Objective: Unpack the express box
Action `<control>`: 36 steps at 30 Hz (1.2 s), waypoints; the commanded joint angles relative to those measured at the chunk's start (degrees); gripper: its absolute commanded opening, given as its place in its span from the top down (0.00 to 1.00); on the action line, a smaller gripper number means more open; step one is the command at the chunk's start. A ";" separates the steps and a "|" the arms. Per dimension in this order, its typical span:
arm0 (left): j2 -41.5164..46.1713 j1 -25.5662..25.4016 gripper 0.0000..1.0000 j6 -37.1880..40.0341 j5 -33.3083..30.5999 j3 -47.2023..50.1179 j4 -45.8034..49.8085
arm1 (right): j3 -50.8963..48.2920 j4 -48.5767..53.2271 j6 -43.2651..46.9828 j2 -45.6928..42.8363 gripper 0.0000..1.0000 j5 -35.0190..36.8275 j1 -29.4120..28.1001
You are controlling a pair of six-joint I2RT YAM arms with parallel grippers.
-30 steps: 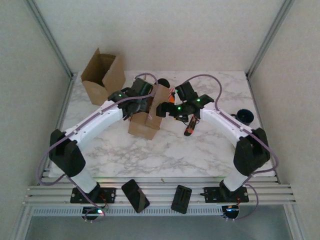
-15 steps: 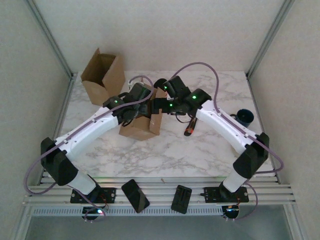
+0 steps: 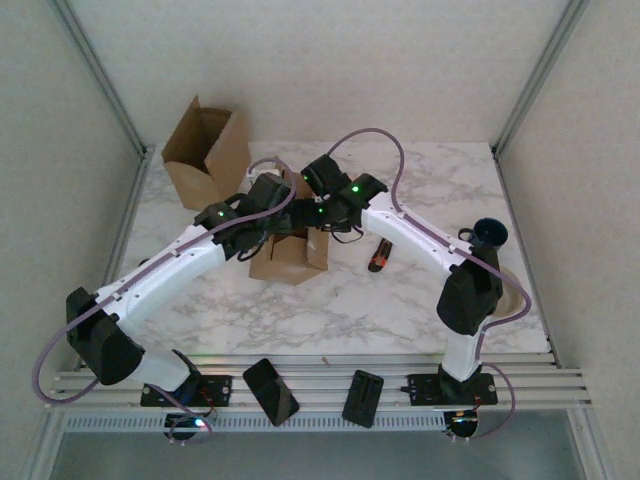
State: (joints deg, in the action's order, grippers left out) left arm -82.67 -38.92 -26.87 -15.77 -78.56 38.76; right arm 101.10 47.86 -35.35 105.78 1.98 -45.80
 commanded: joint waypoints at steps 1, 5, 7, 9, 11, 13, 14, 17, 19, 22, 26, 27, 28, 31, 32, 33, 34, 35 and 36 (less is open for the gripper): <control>0.87 -0.37 1.00 -0.92 0.91 0.43 -2.64 | 2.36 1.34 -0.69 1.14 0.14 1.42 -1.16; 0.86 -0.37 1.00 -0.98 1.18 0.43 -2.99 | 5.05 4.24 -0.43 2.59 0.16 3.63 -1.72; 1.07 -0.37 1.00 -0.95 1.18 0.43 -3.11 | 6.34 6.15 -0.14 4.06 0.19 4.68 -1.98; 1.19 -0.37 1.00 -0.95 1.11 0.43 -3.15 | 7.87 8.73 0.15 5.82 0.25 6.87 -2.30; 1.29 -0.37 1.00 -0.90 1.03 0.43 -3.08 | 9.36 11.38 0.37 7.34 0.30 9.57 -2.86; 1.42 -0.37 1.00 -0.86 0.79 0.43 -3.00 | 10.43 13.43 0.50 8.33 0.34 12.42 -3.36; 1.46 -0.39 1.00 -0.81 0.74 0.43 -2.97 | 11.13 14.60 0.53 8.83 0.35 13.90 -3.63; 1.43 -0.37 1.00 -0.81 0.69 0.30 -2.96 | 13.74 18.06 0.53 10.26 0.36 17.74 -4.16; 1.42 -0.37 1.00 -0.81 0.68 0.18 -2.91 | 16.06 20.44 0.57 11.39 0.36 20.24 -4.71; 1.38 -0.37 1.00 -0.64 0.41 0.02 -2.68 | 19.71 24.21 0.66 13.23 0.33 23.95 -5.66; 1.31 -0.37 1.00 -0.51 0.05 -0.06 -2.46 | 22.67 27.85 0.78 14.89 0.43 27.31 -6.23; 1.31 -0.38 1.00 -0.49 -0.09 -0.09 -2.35 | 22.49 27.99 0.69 14.81 0.50 27.63 -6.23; 1.37 -0.37 1.00 -0.46 -0.26 -0.06 -2.25 | 22.24 27.99 0.64 14.72 0.55 28.05 -6.21; 1.34 -0.37 1.00 -0.55 -1.05 -0.10 -1.89 | 21.20 28.00 0.55 14.14 0.73 28.98 -6.14; 1.40 -0.37 1.00 -0.72 -1.34 -0.09 -1.73 | 20.68 27.71 0.61 13.87 0.79 29.25 -6.17; 1.48 -0.37 1.00 -0.85 -1.53 -0.10 -1.53 | 20.12 27.51 0.59 13.55 0.85 29.56 -6.14; 1.71 -0.37 1.00 -1.07 -1.79 -0.10 -1.53 | 19.43 27.18 0.56 13.18 0.94 30.01 -6.04; 1.98 -0.37 1.00 -1.24 -1.91 -0.08 -1.56 | 18.55 26.61 0.61 12.48 1.00 30.62 -5.92; 2.28 -0.37 1.00 -1.31 -1.83 -0.01 -1.61 | 17.47 25.79 0.90 11.74 1.00 30.95 -5.76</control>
State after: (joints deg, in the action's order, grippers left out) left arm -82.65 -38.54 -28.99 -15.64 -78.08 39.59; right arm 121.47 71.90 -34.68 118.17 28.95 -50.57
